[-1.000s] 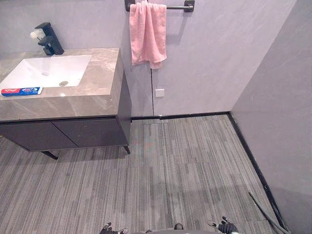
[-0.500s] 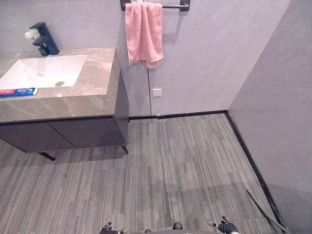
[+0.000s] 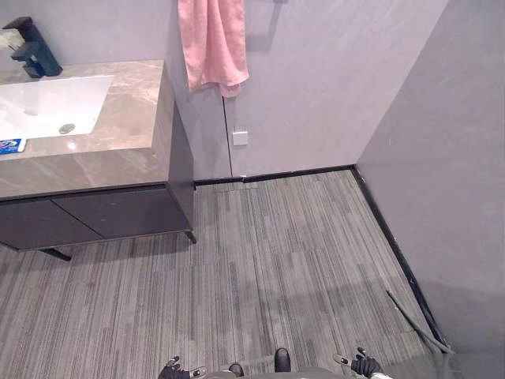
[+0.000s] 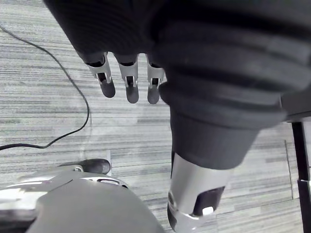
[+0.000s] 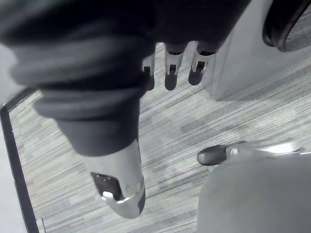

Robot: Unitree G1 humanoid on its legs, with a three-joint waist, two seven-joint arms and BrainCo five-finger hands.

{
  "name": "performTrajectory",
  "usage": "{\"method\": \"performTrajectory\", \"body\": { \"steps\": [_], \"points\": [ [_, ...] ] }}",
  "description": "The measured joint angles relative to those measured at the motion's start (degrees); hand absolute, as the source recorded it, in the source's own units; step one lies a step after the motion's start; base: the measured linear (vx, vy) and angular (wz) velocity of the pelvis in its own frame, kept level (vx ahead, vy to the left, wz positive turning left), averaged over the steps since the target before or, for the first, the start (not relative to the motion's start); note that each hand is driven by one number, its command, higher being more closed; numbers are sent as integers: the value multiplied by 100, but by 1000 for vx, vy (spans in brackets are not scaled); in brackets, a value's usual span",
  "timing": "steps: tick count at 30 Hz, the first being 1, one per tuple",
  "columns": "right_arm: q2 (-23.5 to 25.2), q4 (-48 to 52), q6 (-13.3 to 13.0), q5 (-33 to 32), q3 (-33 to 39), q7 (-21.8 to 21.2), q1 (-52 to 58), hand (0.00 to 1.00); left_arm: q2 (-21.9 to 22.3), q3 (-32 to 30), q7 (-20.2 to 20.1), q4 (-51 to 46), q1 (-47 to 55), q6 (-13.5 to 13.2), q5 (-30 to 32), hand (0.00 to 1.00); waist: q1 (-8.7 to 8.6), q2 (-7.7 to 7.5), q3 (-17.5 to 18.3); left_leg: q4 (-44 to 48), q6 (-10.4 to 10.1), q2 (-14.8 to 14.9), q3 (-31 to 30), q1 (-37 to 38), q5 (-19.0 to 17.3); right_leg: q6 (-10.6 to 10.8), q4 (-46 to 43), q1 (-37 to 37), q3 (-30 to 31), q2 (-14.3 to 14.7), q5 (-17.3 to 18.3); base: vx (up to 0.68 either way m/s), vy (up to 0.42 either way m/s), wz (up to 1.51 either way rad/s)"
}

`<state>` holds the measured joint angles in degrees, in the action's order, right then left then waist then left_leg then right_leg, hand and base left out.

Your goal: Organize washtable

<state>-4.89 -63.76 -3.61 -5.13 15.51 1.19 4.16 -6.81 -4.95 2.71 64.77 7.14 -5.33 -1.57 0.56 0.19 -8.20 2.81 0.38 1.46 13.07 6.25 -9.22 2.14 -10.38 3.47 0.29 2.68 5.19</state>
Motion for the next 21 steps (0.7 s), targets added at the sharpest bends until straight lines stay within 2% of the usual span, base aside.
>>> {"method": "performTrajectory", "body": {
  "steps": [1, 2, 4, 5, 6, 8, 9, 11, 12, 13, 14, 15, 16, 17, 18, 19, 20, 21],
  "points": [
    [1, 7, -1, 0, 6, -4, -2, 0, 2, 26, 1, 0, -13, -2, -1, 0, 1, 9, -29, 35, 8, -7, 30, 45, -35, 68, -397, 154, -84, -38, 114, 54, 46, -14],
    [0, 18, -3, -1, 23, -5, -10, 0, -3, 50, 0, 1, -56, -2, 1, 0, 13, 7, -91, 36, 20, -45, 118, 158, -48, 234, -1199, 444, -258, -140, 296, 59, 52, -7],
    [-4, 100, -6, -5, 30, -3, -15, 0, -20, 46, 3, -1, -96, -1, -2, 0, -33, 3, -234, -2, 143, -93, 120, 417, -148, 218, -2491, 927, -775, -420, 509, 81, 57, 0],
    [-8, 113, -8, -6, 30, -3, 3, 0, -27, 29, 4, -8, -118, 0, -3, 0, -40, 22, -274, 1, 166, -125, 115, 480, -211, 171, -2782, 1041, -930, -549, 619, 119, 61, -6],
    [6, 115, -35, -103, 37, 15, 6, 0, -53, 1, 6, -9, -108, 4, -3, 0, -45, -40, -277, -1, 150, -150, 114, 638, -317, 206, -3024, 1235, -1145, -755, 796, 160, 51, -7],
    [5, 121, -51, -128, 35, 12, 0, 0, -47, -30, 9, -4, -104, 5, -7, 0, -105, -35, -280, -5, 112, -101, 103, 746, -418, 203, -2788, 1425, -1290, -837, 802, 204, 21, 2],
    [0, 129, -51, -130, 35, -1, -9, 0, -39, -33, 8, -4, -117, 5, -8, 0, -170, -10, -278, -23, 51, -23, 68, 779, -478, 188, -2316, 1586, -1401, -835, 750, 352, -66, 20],
    [5, 144, -43, -127, 35, -3, -32, 0, -34, -50, 8, -5, -188, 5, -8, 0, -281, 16, -302, -90, -55, 123, -56, 828, -544, 103, -1305, 1701, -1424, -724, 346, 340, -96, 37],
    [15, 141, -32, -125, 34, 0, -1, 0, -23, -96, 5, -7, -222, 5, -9, 0, -317, 25, -314, -105, -155, 225, -194, 899, -608, 67, -637, 1673, -1385, -630, -83, 462, -192, 57],
    [34, 144, -31, -133, 75, 2, 110, 0, 20, -184, 0, -10, -237, -3, -15, 0, -328, 47, -315, -119, -232, 337, -313, 1002, -652, -44, -550, 1521, -1366, -569, -633, 554, -239, 57],
    [63, 145, -31, -126, 118, 0, 111, 0, 66, -262, -1, -4, -267, -3, -17, 0, -321, 35, -310, -46, -265, 410, -373, 1060, -641, -304, -622, 1469, -1427, -533, -655, 581, -287, 36],
    [63, 159, -33, -100, 248, -1, 95, 0, 154, -448, -5, -21, -312, -16, -53, 0, -275, 123, -324, 241, -490, 536, -396, 1004, -504, -419, -800, 1439, -1472, -482, -429, 386, -225, 16],
    [50, 174, -31, -96, 268, -1, 97, 0, 227, -504, -4, -38, -327, -17, -59, 0, -273, 144, -333, 465, -582, 580, -405, 939, -440, -472, -858, 1402, -1515, -473, -340, 478, -284, 15],
    [39, 239, -32, -97, 273, 0, 122, 0, 330, -684, -4, -112, -320, -17, -99, 0, -288, 211, -345, 1144, -765, 673, -461, 692, -304, -547, -847, 1220, -1601, -420, -169, 472, -268, 13],
    [31, 293, -24, -94, 256, 5, 158, 0, 402, -866, -11, -188, -333, -17, -148, 0, -293, 232, -347, 2155, -865, 807, -516, 321, -63, -571, -747, 973, -1618, -358, -13, 471, -251, 13],
    [35, 348, -15, -99, 234, 9, 189, 0, 449, -937, -11, -240, -341, -14, -182, 0, -291, 235, -350, 2771, -978, 892, -512, 79, 152, -588, -669, 816, -1614, -322, 50, 464, -233, 5],
    [49, 461, -16, -99, 196, 13, 252, 0, 497, -1051, -12, -358, -341, -19, -255, 0, -275, 224, -358, 3956, -1047, 1171, -462, -400, 224, -622, -469, 424, -1606, -256, 140, 444, -192, -5],
    [76, 516, -23, -137, 163, 18, 262, 0, 618, -1110, -9, -480, -345, -25, -319, 0, -274, 193, -377, 4709, -918, 1400, -152, -687, 142, -643, -294, 21, -1564, -207, 203, 432, -176, -8]
  ]
}}
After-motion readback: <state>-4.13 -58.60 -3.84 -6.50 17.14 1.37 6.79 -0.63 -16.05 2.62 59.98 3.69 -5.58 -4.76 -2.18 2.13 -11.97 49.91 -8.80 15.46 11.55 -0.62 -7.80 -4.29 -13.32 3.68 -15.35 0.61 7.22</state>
